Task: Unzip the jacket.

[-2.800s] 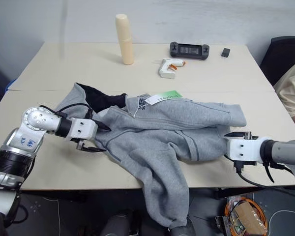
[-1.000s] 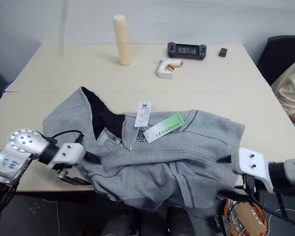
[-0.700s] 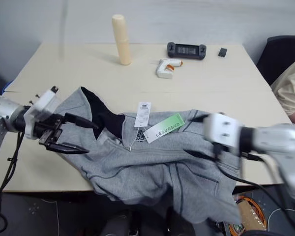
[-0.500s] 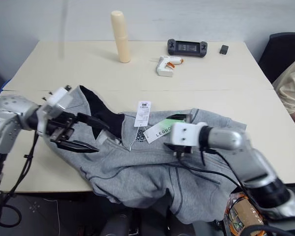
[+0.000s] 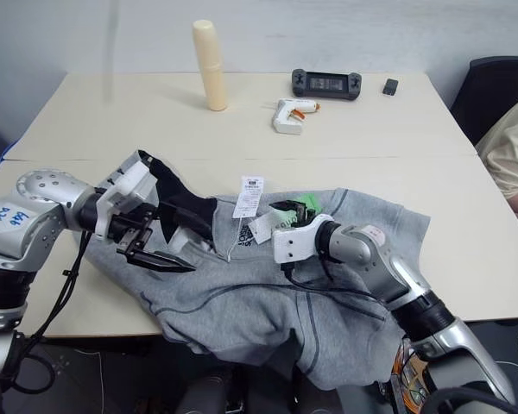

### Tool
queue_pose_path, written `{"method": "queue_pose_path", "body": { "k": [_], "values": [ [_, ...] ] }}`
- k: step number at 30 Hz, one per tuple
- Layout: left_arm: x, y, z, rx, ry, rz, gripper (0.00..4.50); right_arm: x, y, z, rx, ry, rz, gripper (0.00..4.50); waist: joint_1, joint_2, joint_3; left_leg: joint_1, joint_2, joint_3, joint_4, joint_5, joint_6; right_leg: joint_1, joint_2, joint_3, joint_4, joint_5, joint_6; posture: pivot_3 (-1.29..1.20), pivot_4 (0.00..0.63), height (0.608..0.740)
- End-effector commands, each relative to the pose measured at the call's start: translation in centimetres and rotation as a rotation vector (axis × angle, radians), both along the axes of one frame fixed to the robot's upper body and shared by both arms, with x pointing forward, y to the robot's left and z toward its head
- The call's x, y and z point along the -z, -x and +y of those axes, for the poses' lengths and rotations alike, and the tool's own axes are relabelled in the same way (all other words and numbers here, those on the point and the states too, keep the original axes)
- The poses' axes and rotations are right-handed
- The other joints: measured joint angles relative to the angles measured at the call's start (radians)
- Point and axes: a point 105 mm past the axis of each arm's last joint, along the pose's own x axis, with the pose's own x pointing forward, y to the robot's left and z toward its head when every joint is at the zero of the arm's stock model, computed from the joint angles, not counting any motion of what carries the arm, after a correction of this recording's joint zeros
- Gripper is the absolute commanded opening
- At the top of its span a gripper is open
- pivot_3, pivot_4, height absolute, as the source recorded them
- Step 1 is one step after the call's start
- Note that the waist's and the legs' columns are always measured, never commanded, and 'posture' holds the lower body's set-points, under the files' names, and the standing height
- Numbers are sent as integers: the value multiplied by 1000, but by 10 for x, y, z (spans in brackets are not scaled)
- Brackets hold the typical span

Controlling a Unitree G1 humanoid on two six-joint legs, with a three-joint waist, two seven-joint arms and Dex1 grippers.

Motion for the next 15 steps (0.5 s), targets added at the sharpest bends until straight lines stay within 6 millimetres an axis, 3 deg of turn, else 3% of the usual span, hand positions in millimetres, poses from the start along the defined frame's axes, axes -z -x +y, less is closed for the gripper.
{"method": "queue_pose_path", "body": {
  "k": [1,4,9,13,15],
  "values": [
    [-12,0,-1,5,26,-59,4299,-12,-3,10,-37,-38,-98,3645,2,0,0,0,0,0,0,0,0,0,0,0,0,0,0,0,150,740],
    [-9,-3,0,-4,11,-71,4299,-19,-1,17,-56,-115,-120,3071,0,0,0,0,0,0,0,0,0,0,0,0,0,0,0,0,150,740],
    [-6,-20,-2,-63,27,-101,4299,-12,4,18,-51,-170,-89,1451,4,0,0,0,0,0,0,0,0,0,1,0,0,0,0,0,150,740],
    [7,-24,0,-10,-40,-123,4299,-10,5,5,10,-222,-51,163,4,0,0,0,-1,-1,0,0,0,0,0,0,0,0,0,0,150,740],
    [15,-34,3,-24,-62,-129,4299,-7,7,-3,35,-224,-41,23,3,0,0,0,-1,-1,0,0,0,0,1,0,0,0,0,0,150,740]
  ]
}}
